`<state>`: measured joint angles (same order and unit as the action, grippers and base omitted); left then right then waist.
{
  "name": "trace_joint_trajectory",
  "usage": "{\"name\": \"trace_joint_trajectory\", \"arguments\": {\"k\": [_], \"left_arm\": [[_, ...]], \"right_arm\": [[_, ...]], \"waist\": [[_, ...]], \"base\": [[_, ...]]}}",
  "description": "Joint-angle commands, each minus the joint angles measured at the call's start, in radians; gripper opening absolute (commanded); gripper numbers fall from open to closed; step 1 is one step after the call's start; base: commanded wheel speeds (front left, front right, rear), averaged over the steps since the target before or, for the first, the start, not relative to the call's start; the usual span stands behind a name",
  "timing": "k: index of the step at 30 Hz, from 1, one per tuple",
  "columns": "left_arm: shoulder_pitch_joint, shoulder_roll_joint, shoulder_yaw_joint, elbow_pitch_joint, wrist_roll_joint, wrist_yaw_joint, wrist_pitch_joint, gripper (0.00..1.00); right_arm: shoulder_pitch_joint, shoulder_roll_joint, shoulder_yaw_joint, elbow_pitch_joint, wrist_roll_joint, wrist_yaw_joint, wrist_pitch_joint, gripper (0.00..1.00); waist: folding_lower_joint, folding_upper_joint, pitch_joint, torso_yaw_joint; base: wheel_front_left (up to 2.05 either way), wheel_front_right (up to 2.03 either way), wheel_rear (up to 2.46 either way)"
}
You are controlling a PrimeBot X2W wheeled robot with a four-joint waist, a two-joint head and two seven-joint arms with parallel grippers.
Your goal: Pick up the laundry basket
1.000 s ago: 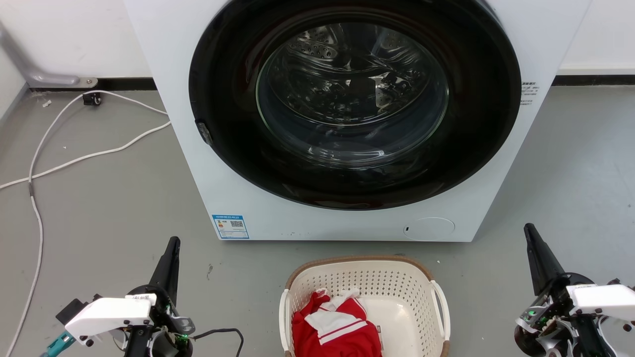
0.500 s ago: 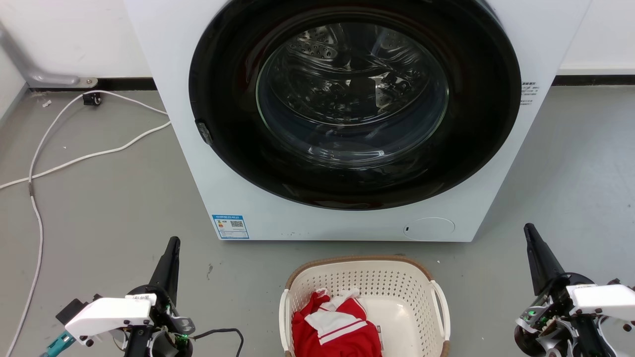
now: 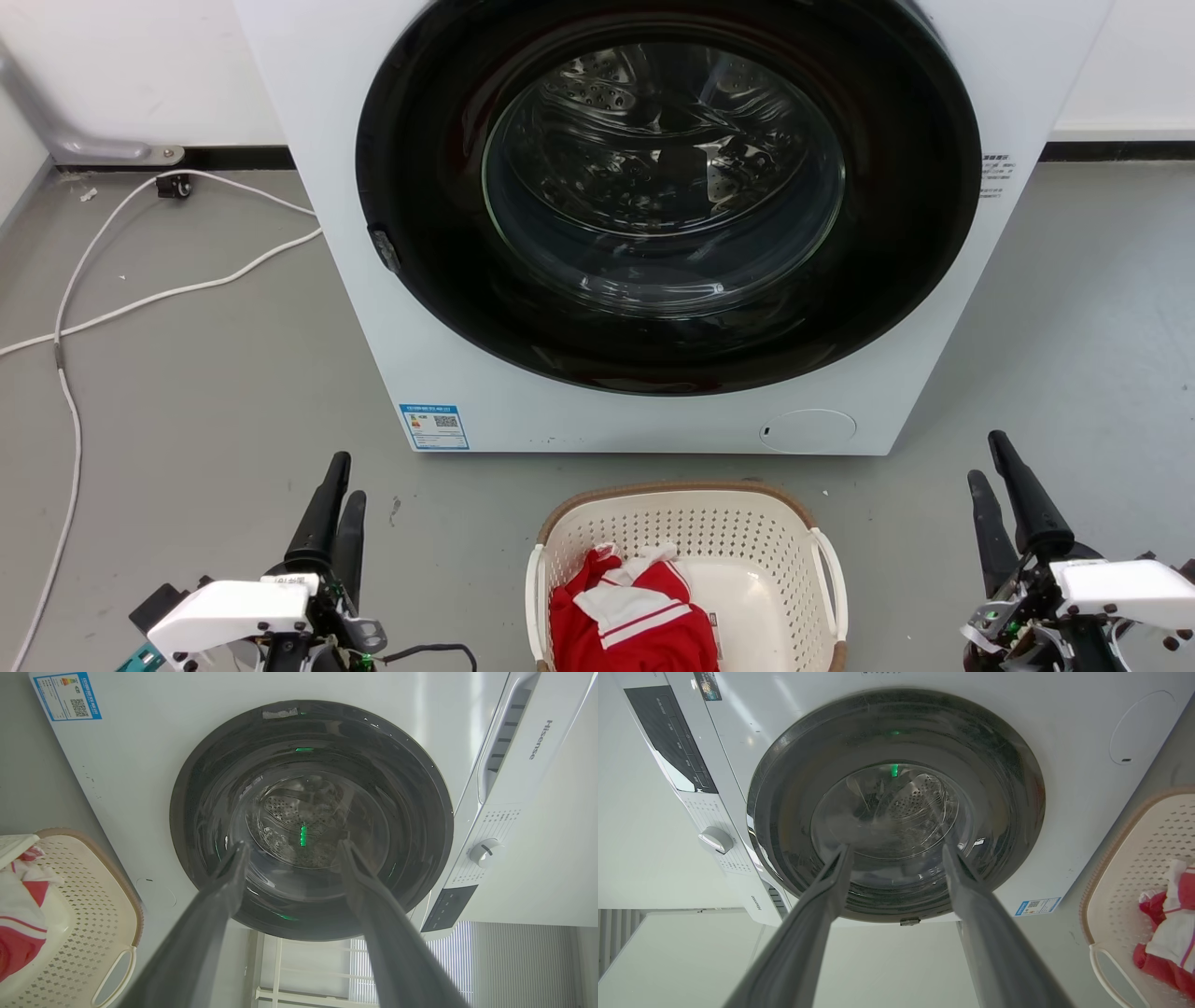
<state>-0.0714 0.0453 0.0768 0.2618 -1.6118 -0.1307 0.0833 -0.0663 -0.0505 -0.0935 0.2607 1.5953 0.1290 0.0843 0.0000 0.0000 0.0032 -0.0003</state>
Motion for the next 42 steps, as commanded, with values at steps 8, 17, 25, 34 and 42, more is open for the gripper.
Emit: {"name": "trace_joint_trajectory", "arguments": {"k": [8,17,25,34,42], "left_arm": [[-0.026,0.006,-0.033,-0.045,0.121,0.0,-0.047,1.0],[-0.023,0.004,-0.047,-0.092,0.371,0.0,-0.086,1.0],[-0.021,0.004,-0.089,-0.113,0.583,0.0,-0.117,1.0],[-0.022,0.005,-0.121,-0.128,0.746,0.002,-0.149,1.0],[-0.02,0.012,-0.142,-0.134,0.867,0.004,-0.176,1.0]], "right_arm": [[-0.008,-0.006,0.011,-0.051,-0.165,0.0,-0.047,1.0],[-0.002,-0.002,0.021,-0.083,-0.447,0.001,-0.086,1.0],[0.01,-0.001,0.025,-0.103,-0.66,0.001,-0.114,1.0],[0.018,-0.001,0.03,-0.125,-0.82,0.001,-0.116,1.0],[0.025,0.0,0.036,-0.154,-0.944,0.001,-0.107,1.0]], "waist": [[0.0,0.0,0.001,0.001],[0.0,0.0,0.001,0.0],[0.0,0.0,0.002,-0.002],[0.0,0.0,0.006,-0.001],[0.0,0.0,0.006,-0.002]], "base": [[0.0,0.0,0.0],[0.0,0.0,0.0],[0.0,0.0,0.0],[0.0,0.0,0.0],[0.0,0.0,0.0]]}}
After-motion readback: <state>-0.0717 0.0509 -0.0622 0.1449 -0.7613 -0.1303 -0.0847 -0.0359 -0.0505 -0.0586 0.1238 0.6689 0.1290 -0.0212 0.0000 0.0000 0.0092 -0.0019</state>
